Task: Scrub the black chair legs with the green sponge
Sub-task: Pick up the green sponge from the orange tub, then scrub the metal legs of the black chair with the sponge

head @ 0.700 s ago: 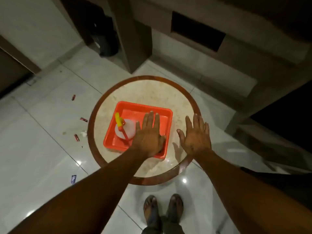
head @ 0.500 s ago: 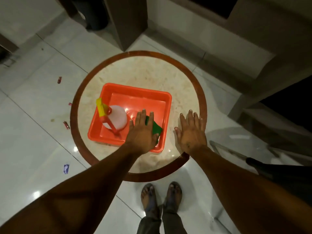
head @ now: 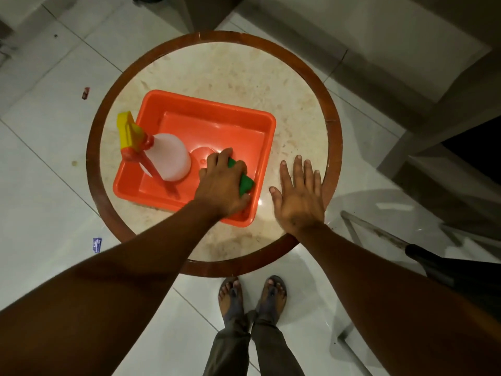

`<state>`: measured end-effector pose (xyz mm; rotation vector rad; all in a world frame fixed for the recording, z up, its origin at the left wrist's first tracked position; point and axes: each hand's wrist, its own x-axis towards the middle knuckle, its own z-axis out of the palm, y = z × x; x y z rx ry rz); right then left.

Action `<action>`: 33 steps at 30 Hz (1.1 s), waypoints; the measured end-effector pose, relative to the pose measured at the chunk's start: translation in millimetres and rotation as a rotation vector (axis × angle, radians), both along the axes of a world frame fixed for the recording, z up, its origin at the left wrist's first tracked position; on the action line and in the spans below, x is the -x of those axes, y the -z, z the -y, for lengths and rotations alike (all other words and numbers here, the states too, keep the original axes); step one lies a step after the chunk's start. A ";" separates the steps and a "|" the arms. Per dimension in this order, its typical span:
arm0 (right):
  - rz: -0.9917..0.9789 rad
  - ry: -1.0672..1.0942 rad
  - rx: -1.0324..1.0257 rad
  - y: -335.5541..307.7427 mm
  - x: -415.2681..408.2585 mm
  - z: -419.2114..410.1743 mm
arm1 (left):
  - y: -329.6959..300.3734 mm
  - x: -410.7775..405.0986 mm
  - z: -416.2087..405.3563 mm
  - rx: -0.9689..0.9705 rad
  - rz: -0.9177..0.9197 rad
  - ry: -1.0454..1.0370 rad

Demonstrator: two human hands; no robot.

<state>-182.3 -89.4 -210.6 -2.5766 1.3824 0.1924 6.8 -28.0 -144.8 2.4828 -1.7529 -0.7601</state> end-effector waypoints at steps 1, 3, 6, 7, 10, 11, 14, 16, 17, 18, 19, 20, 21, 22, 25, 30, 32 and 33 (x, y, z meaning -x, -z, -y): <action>-0.008 -0.006 -0.011 -1.4 0.8 -0.3 | -1.2 2.5 -0.1 0.014 0.001 -0.010; -0.003 -0.012 -0.041 -7.7 3.0 -0.7 | -5.9 5.2 -0.8 0.050 0.004 -0.048; -0.010 -0.027 -0.059 -22.1 17.2 -8.6 | -24.4 10.2 -6.0 0.149 0.027 -0.080; -0.016 -0.037 -0.065 -26.9 24.3 -12.2 | -32.6 13.0 -9.2 0.187 0.038 -0.086; -0.009 -0.051 -0.070 -41.3 51.7 -26.8 | -55.3 29.2 -24.3 0.255 0.043 -0.080; -0.004 -0.041 -0.071 -47.0 63.7 -34.6 | -62.0 39.4 -32.5 0.273 0.038 -0.071; 0.005 -0.005 -0.073 -59.1 101.5 -63.4 | -75.6 79.6 -62.6 0.310 0.025 -0.042; -0.026 0.002 -0.077 -64.7 131.4 -86.2 | -79.1 115.0 -89.6 0.330 0.000 -0.023; -0.037 0.008 -0.083 -67.3 148.9 -98.9 | -79.0 134.4 -105.4 0.335 -0.018 -0.018; -0.038 0.016 -0.081 -68.5 164.9 -110.7 | -77.0 151.1 -119.3 0.336 -0.032 -0.010; -0.036 0.032 -0.072 -68.3 184.7 -125.8 | -72.4 171.1 -135.5 0.336 -0.043 0.000; -0.042 0.047 -0.072 -67.8 204.1 -140.8 | -67.2 191.4 -151.6 0.333 -0.050 0.006; -0.065 0.047 -0.086 -68.0 224.4 -157.5 | -60.8 213.5 -169.3 0.321 -0.060 0.005; -0.090 0.047 -0.098 -68.3 245.1 -175.0 | -53.7 236.6 -187.6 0.295 -0.081 -0.002; -0.112 0.074 -0.091 -64.9 307.2 -216.9 | -28.7 303.0 -233.7 0.238 -0.188 0.018; -0.166 0.076 -0.104 -50.9 413.8 -265.0 | 16.5 404.3 -295.5 0.185 -0.337 -0.021; -0.201 0.078 -0.095 -39.8 445.6 -267.3 | 36.6 437.4 -311.4 0.199 -0.377 -0.024; -0.216 0.074 -0.091 -32.7 459.5 -266.6 | 48.3 452.8 -316.5 0.201 -0.383 -0.036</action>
